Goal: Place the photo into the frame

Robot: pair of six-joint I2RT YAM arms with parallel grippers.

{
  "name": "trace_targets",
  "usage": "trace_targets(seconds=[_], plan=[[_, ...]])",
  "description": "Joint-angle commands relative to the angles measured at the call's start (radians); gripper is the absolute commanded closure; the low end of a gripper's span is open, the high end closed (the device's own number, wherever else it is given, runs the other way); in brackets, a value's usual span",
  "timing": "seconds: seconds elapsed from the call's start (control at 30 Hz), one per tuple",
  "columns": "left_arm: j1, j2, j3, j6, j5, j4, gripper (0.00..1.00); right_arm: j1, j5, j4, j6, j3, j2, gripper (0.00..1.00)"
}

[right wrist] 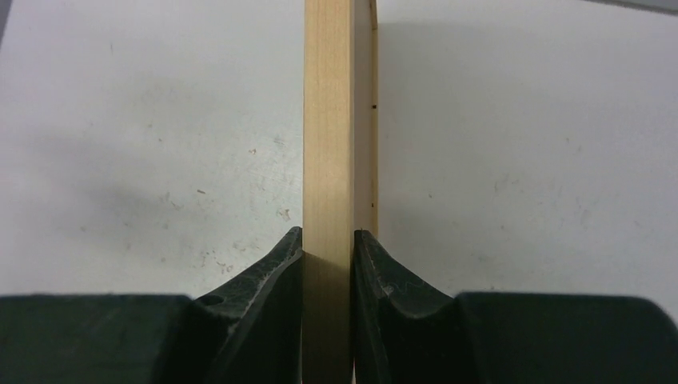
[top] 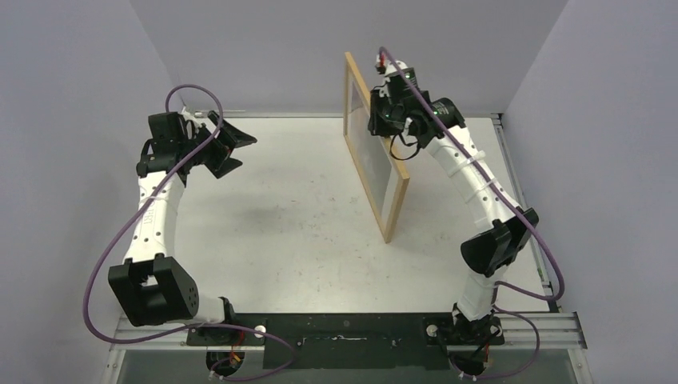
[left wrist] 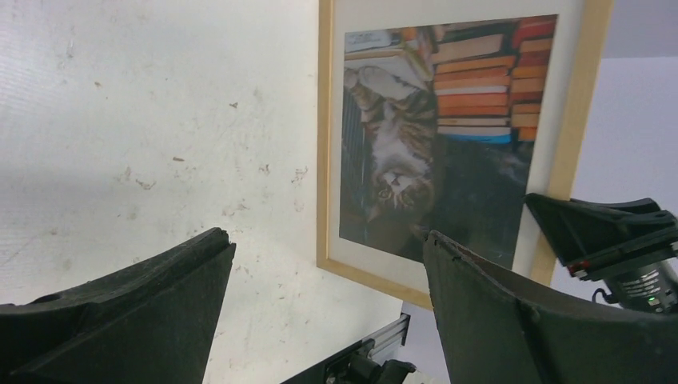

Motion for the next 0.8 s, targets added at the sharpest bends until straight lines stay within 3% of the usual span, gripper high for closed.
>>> trace_targets(seconds=[0.0,0.37,0.6,0.77], plan=[[-0.007,0.025,-0.044,0.032,0.019,0.063,0.13,-0.095,-0.262,0.173,0.201,-0.089,-0.069,1.0],[-0.041,0.136,-0.066,0.084,-0.017,0.075,0.12,-0.228,-0.524,0.507,0.349,-0.514,-0.188,1.0],[-0.045,0.278,0.086,0.192,-0.097,-0.002,0.13,-0.238,-0.708,0.649,0.35,-0.7,-0.197,1.0],[-0.045,0.378,0.18,0.302,-0.159,-0.01,0.12,-0.24,-0.81,0.659,0.305,-0.765,-0.147,1.0]])
